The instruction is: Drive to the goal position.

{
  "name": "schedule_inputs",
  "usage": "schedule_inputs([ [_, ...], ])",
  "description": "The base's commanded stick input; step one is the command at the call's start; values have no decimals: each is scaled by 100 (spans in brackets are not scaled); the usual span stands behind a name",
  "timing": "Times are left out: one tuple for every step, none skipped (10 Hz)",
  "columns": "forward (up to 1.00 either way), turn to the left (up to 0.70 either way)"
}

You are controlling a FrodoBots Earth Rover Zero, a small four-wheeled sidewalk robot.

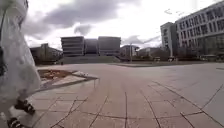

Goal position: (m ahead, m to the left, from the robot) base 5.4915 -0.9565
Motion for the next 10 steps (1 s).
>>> schedule_inputs([
  [100, -27],
  [100, -18],
  [100, -8],
  [100, 2],
  [100, -2],
  [100, -17],
  [100, -32],
  [100, -38],
  [100, -38],
  [100, -38],
])
